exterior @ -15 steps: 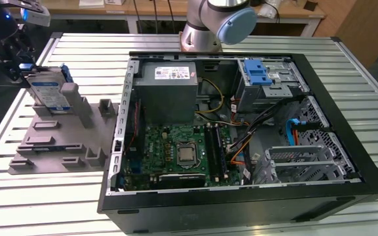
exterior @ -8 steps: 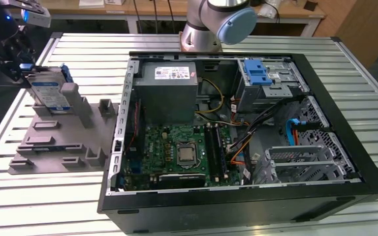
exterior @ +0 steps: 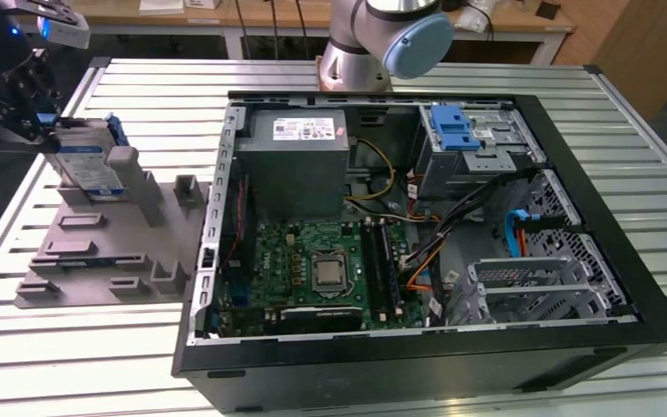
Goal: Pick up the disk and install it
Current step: 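Pick up the disk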
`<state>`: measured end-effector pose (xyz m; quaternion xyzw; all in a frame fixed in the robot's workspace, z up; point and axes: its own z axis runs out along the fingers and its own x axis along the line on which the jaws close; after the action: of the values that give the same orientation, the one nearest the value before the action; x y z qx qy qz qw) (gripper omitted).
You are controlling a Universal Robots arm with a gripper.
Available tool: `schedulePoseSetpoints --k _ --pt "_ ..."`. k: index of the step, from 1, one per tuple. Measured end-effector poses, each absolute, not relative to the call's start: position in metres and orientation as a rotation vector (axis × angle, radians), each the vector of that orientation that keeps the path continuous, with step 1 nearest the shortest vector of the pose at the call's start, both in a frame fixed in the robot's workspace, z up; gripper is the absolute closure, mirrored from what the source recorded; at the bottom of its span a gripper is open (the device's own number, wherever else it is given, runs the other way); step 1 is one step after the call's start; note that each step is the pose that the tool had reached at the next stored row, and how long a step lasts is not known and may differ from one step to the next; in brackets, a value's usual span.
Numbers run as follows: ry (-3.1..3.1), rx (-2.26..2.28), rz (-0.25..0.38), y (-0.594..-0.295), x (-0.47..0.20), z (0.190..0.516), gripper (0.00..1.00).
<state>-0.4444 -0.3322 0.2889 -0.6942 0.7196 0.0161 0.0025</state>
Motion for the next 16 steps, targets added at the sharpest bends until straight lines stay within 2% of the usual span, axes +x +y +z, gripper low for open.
schedulePoseSetpoints --k 3,4,16 --pt "2.257 -2.178 0.05 -0.3322 -0.4444 0.2889 0.6" --pt "2.257 -2.178 0.051 -0.3322 -0.4444 0.2889 0.63" --pt "2.257 -2.177 0.05 -0.3322 -0.4444 0.2887 0.63"
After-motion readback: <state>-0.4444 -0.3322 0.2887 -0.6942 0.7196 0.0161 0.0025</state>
